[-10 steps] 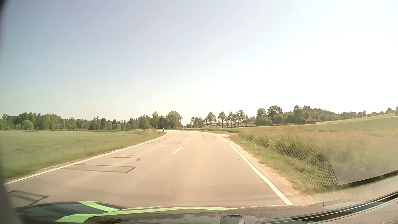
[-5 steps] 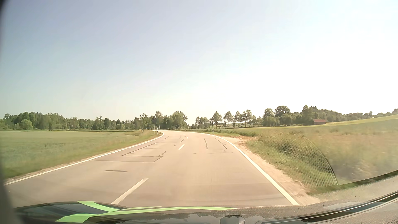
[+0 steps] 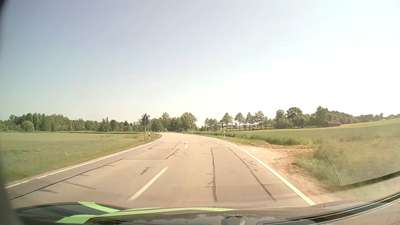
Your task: Follow the waypoints while adhering to traffic rules and regulations
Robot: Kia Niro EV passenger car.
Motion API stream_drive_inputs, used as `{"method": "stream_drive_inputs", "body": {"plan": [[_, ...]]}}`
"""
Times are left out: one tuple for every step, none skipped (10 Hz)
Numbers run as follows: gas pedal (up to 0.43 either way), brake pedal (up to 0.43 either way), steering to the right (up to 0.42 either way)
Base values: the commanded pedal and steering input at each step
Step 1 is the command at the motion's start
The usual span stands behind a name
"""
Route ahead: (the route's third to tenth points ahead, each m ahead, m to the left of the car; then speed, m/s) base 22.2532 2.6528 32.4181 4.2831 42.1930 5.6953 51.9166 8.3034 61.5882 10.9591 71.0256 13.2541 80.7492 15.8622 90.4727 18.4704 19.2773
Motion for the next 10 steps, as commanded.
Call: {"method": "stream_drive_inputs", "body": {"plan": [[0.248,0.000,-0.026],[0.260,0.000,-0.027],[0.260,0.000,-0.027],[0.260,0.000,-0.027],[0.248,0.000,-0.028],[0.240,0.000,-0.027],[0.240,0.000,-0.025],[0.240,0.000,-0.023],[0.248,0.000,-0.023],[0.260,0.000,-0.023]]}}
